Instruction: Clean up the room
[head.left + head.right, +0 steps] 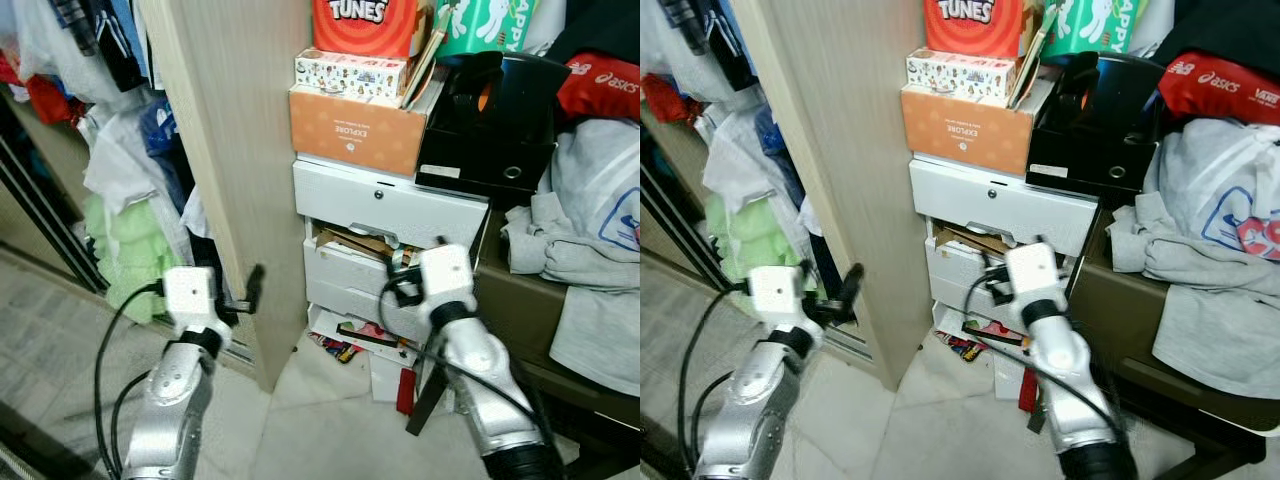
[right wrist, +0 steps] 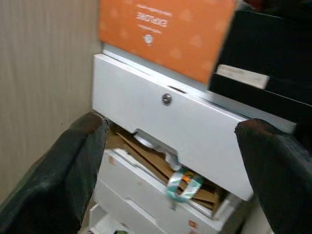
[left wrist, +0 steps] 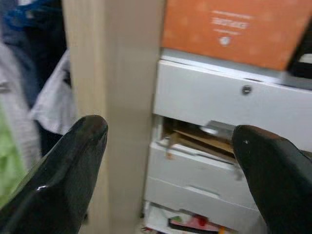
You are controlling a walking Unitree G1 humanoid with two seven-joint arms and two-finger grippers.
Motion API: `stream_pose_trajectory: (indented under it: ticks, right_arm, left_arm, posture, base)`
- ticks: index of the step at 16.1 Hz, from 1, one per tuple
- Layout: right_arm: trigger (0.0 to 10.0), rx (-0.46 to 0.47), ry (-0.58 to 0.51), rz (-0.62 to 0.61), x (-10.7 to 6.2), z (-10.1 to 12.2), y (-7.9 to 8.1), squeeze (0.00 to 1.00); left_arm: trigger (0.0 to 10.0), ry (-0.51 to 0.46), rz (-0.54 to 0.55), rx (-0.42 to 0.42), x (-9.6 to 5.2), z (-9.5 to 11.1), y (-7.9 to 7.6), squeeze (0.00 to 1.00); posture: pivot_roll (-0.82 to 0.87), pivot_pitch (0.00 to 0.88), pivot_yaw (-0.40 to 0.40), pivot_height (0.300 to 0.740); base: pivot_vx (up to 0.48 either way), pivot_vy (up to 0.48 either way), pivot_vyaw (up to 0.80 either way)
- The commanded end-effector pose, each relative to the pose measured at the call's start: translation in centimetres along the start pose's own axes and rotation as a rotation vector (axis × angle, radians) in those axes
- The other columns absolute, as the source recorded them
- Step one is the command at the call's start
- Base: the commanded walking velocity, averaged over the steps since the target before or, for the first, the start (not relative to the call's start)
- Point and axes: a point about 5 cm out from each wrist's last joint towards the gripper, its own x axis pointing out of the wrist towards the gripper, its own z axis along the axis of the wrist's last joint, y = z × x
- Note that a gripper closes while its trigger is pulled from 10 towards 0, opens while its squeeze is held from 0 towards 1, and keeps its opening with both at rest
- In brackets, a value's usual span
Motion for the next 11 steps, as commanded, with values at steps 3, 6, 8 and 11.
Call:
stream_pose_trajectory:
  ticks: [3,6,8,11]
  right_arm:
    - [10.0,0.018,-0.001,0.011,0.18,0.16,0.43,0.00]
    - [10.0,0.020,-0.002,0.012,0.18,0.17,0.42,0.00]
    - [10.0,0.022,-0.002,0.013,0.21,0.17,0.41,0.00]
    - [10.0,0.021,-0.001,0.013,0.25,0.17,0.39,0.00]
  left_arm:
    - [10.0,-0.034,-0.024,0.008,0.04,0.78,-0.02,0.00]
    - [10.0,-0.036,-0.026,0.003,0.03,0.80,-0.05,0.00]
    - [10.0,-0.036,-0.032,0.002,0.03,0.81,-0.05,0.00]
    - [10.0,-0.035,-0.035,0.002,0.05,0.81,-0.07,0.00]
  posture:
    - [-0.14,0.014,0.005,0.740]
    - [-0.14,0.014,0.005,0.740]
    - [-0.14,0.015,0.003,0.740]
    - [-0.14,0.016,0.004,0.740]
  base:
    - [0.190,0.000,-0.80]
    - [0.328,0.000,-0.15]
    - [0.339,0.000,0.00]
    - [0.342,0.000,0.00]
